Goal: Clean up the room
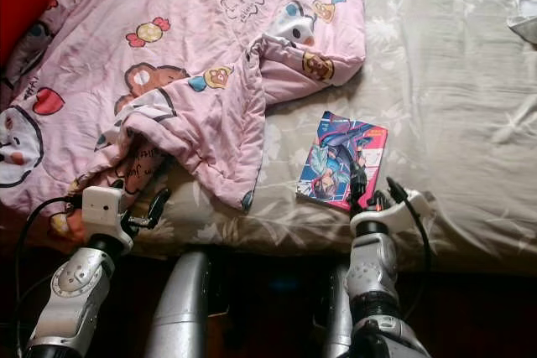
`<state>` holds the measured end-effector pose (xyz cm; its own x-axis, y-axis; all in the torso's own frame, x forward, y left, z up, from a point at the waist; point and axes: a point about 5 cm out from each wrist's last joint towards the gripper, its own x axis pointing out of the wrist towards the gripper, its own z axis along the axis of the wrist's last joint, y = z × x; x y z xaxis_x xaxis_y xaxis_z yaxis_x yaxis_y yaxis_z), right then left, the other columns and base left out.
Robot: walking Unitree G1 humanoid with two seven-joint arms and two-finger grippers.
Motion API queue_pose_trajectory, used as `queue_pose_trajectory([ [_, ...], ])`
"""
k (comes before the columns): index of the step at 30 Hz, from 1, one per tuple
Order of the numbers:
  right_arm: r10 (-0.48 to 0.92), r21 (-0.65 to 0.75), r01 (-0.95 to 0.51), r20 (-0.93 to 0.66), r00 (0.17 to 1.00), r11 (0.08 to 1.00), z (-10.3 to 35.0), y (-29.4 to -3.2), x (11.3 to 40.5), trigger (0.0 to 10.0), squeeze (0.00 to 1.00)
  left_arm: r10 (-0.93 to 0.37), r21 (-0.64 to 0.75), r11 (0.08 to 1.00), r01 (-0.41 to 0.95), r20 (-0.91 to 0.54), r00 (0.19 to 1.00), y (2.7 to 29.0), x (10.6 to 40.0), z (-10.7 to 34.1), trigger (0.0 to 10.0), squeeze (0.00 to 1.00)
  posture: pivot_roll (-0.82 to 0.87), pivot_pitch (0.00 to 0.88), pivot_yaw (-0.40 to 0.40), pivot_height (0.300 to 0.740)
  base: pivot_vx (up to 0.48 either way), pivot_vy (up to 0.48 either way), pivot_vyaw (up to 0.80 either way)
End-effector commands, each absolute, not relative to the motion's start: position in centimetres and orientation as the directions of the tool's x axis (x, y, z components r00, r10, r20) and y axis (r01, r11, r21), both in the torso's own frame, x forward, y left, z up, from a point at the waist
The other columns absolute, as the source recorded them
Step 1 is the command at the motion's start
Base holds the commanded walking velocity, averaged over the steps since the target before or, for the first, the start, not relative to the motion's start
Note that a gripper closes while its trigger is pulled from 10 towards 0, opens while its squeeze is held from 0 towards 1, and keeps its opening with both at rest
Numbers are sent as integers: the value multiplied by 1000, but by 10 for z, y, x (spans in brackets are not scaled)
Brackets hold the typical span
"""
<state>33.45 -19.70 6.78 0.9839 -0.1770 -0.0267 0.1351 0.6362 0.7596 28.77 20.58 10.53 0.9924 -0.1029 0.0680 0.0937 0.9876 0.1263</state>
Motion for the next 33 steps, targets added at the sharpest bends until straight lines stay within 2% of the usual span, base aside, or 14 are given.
queue_pose_trajectory([
  [1,-189,771,194,-97,977,606,50,-197,325,10000,0,-88,144,986,84,19,996,213,281,97,10000,0,217,413,91,600,0,0,0],
  [8,-187,780,229,-146,971,582,35,-195,316,10000,0,-88,147,985,85,15,996,214,278,96,10000,0,223,411,93,600,0,0,0],
  [12,-158,756,278,-229,961,593,12,-190,298,10000,0,-83,150,985,80,14,996,215,277,97,10000,0,231,408,94,600,0,0,0],
  [16,-129,776,281,-253,959,565,2,-185,289,10000,0,-83,152,985,80,12,996,216,276,97,10000,0,229,408,94,600,0,0,0],
  [33,77,859,81,-138,987,506,7,-156,295,10000,0,-77,159,984,77,-6,997,219,266,95,10000,0,254,447,104,600,0,0,0],
])
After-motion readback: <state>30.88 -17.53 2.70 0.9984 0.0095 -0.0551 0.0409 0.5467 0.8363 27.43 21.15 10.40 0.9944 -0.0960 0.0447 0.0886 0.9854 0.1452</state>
